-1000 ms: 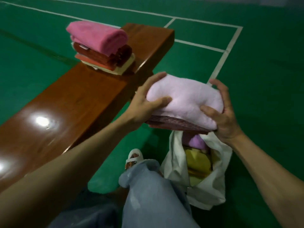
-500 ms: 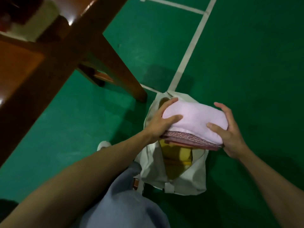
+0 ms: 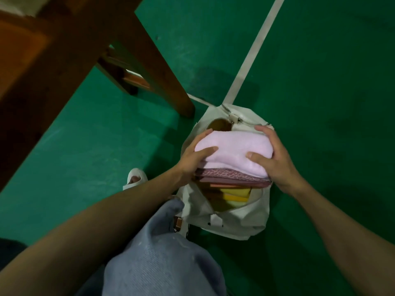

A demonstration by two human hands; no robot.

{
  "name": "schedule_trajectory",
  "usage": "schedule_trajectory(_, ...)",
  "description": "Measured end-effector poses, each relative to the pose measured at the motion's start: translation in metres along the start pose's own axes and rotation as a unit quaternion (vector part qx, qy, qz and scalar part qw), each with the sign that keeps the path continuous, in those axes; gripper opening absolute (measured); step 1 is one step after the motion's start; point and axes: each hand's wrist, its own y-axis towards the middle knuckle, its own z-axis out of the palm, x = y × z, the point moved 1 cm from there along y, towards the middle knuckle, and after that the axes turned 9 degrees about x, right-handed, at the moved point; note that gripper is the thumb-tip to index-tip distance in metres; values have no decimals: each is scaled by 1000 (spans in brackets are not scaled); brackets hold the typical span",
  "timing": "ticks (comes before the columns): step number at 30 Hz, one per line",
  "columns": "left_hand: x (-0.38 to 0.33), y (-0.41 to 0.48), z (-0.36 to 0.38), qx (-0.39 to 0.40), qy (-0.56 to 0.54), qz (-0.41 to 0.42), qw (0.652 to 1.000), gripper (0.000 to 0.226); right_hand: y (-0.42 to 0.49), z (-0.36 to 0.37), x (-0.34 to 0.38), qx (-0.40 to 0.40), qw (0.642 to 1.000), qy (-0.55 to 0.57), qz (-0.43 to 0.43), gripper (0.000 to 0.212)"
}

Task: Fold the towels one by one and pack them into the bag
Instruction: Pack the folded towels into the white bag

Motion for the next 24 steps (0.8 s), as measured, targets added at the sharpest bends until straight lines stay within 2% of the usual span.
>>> schedule_trajectory(9, 5, -8, -28, -34, 3, -20, 999, 44, 8, 41, -12, -24, 996, 66, 53, 61)
schedule_trajectory(14, 19, -6, -22, 2, 72, -41, 997, 49, -12, 39, -41, -8, 994, 67, 82, 77)
schedule_trajectory(18, 25, -2, -10, 22, 78, -34, 996, 47, -21, 22, -55, 12, 996, 47, 79, 64)
schedule_trajectory(24, 28, 10, -2, 104, 106, -151, 977, 59, -29, 6, -69, 52, 994, 29, 92, 63)
